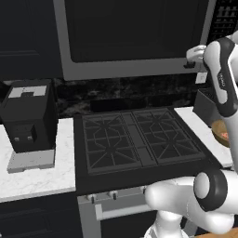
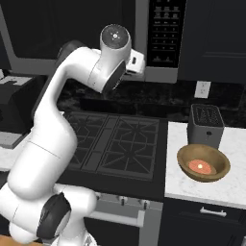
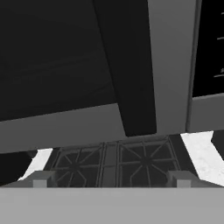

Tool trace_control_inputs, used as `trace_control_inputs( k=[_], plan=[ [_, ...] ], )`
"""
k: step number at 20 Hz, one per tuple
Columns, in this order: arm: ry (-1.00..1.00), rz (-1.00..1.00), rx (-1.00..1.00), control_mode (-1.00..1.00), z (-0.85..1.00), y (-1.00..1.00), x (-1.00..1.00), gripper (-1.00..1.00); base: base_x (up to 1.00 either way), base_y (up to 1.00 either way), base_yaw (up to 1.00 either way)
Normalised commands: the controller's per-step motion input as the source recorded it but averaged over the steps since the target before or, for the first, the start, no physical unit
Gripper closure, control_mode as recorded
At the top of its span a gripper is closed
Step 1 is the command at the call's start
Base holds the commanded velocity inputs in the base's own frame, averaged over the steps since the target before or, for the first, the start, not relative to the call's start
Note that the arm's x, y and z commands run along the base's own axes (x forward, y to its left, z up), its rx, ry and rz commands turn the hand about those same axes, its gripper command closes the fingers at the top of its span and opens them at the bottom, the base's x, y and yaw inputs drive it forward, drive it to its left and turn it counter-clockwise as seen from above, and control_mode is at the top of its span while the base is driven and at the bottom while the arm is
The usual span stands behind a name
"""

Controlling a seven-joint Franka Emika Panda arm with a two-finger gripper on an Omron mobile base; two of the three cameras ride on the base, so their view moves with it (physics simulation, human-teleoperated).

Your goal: Open the microwave, place the bowl with waffle inside the microwave, then close the microwave door and turn it on.

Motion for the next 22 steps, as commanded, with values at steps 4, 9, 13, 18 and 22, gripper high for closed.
trace_control_inputs(
  k=[4, 9, 13, 18, 22],
  plan=[
    [-0.05, 0.00, 0.00, -1.00, 0.01, -0.15, 0.47, -1.00, 0.00, 0.00, 0.00],
    [-0.37, 0.00, -0.03, -1.00, 0.00, -0.09, 0.38, -1.00, 0.00, 0.00, 0.00],
    [-0.41, -0.01, -0.03, -1.00, -0.02, 0.00, 0.50, -1.00, 0.00, 0.00, 0.00],
    [-0.11, 0.00, 0.00, -1.00, 0.00, 0.00, 0.58, -1.00, 0.00, 0.00, 0.00],
    [0.00, 0.00, 0.01, -1.00, 0.00, -0.14, 0.63, -1.00, 0.00, 0.00, 0.00]
  ],
)
